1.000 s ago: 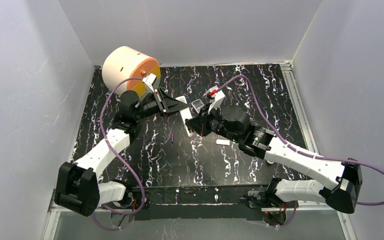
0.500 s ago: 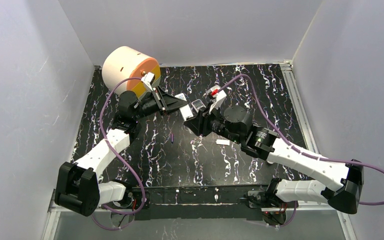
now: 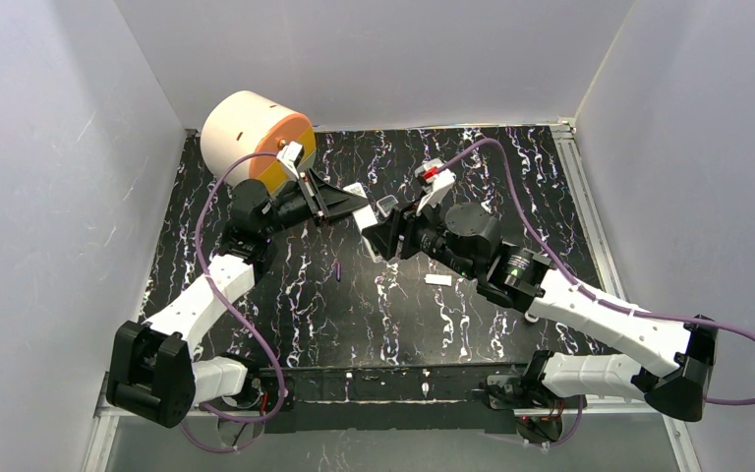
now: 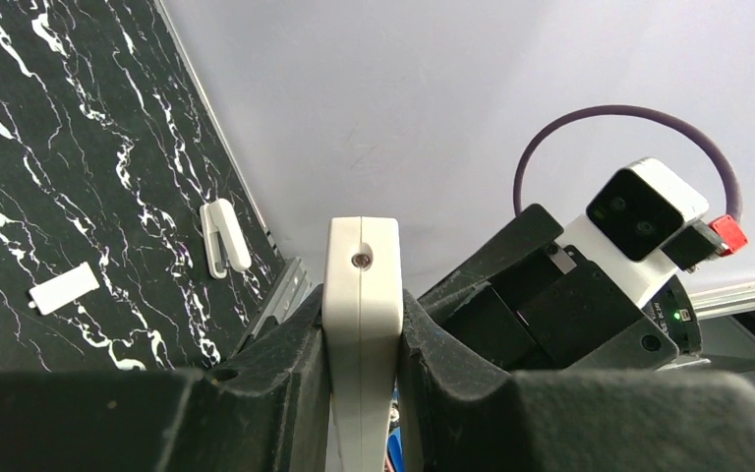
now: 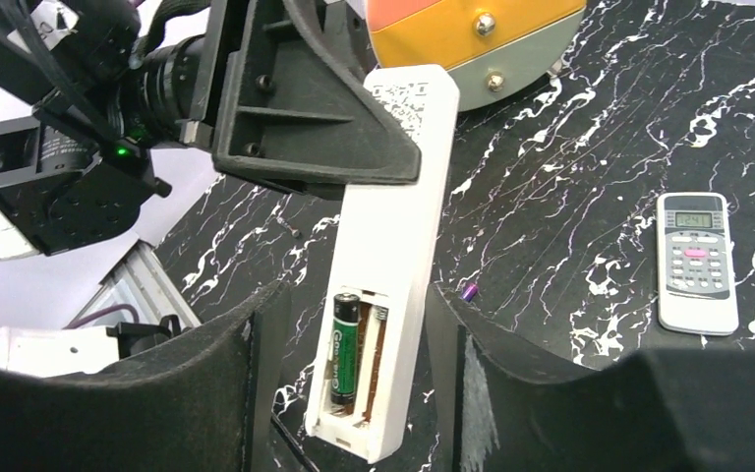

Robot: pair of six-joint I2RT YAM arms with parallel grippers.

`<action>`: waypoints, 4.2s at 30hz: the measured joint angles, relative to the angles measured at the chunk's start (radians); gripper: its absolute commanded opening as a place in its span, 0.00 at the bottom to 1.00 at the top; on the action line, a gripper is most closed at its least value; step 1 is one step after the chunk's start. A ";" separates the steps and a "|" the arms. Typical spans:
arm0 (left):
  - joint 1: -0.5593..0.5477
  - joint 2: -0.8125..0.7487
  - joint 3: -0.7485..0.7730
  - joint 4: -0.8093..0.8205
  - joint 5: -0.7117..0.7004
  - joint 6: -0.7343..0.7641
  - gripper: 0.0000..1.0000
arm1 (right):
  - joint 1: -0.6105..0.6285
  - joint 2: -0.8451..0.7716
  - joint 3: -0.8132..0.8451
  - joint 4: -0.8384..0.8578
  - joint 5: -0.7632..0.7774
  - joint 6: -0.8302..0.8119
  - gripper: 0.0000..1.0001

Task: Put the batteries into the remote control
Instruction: Load the battery into the remote control.

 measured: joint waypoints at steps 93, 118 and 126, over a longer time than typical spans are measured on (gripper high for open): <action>0.002 -0.083 -0.047 0.109 -0.038 -0.082 0.00 | -0.012 -0.104 -0.340 0.479 0.014 0.735 0.53; 0.006 -0.083 -0.047 0.095 -0.025 -0.072 0.00 | -0.018 -0.091 -0.338 0.414 -0.008 0.657 0.62; 0.006 -0.083 -0.047 0.087 -0.024 -0.061 0.00 | -0.018 -0.089 -0.332 0.413 -0.048 0.622 0.38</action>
